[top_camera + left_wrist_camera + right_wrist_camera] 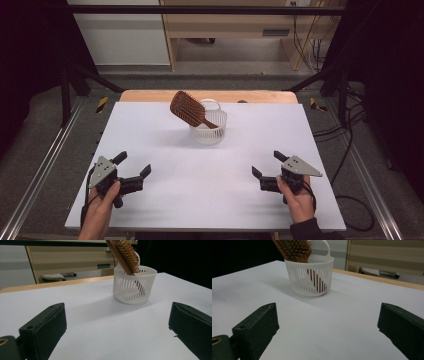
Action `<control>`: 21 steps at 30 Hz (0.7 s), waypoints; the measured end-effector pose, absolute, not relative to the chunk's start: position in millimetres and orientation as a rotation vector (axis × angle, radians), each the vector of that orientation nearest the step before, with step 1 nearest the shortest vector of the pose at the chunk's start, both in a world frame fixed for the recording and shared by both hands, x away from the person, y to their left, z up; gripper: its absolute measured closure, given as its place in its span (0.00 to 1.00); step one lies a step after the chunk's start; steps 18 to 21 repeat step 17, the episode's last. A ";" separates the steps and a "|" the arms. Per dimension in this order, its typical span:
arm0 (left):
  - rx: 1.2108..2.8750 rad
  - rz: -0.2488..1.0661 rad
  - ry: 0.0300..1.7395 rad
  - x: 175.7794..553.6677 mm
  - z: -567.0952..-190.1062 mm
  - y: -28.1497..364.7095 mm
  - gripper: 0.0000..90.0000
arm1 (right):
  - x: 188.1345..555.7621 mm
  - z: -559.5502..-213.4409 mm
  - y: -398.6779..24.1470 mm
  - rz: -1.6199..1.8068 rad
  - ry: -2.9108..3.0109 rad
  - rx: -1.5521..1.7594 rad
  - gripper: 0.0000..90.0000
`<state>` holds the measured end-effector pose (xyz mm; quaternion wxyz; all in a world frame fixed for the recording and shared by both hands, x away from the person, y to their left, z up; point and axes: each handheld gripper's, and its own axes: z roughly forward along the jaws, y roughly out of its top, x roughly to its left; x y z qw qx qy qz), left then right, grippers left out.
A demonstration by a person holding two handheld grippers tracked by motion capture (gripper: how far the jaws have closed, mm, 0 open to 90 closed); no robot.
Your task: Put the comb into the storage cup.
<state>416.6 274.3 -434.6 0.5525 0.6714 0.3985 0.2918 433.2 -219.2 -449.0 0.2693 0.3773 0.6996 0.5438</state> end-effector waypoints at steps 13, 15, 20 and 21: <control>1.585 0.675 0.941 406.4 -445.4 274.0 0.02 | 430.2 -447.1 -223.1 1.484 1.869 1.015 0.04; 1.593 0.686 0.933 404.9 -446.9 275.0 0.02 | 429.6 -447.0 -223.7 1.484 1.867 1.012 0.04; 1.587 0.698 0.939 404.6 -448.4 277.0 0.02 | 429.3 -446.9 -224.3 1.484 1.865 1.013 0.04; 1.587 0.698 0.939 404.6 -448.4 277.0 0.02 | 429.3 -446.9 -224.3 1.484 1.865 1.013 0.04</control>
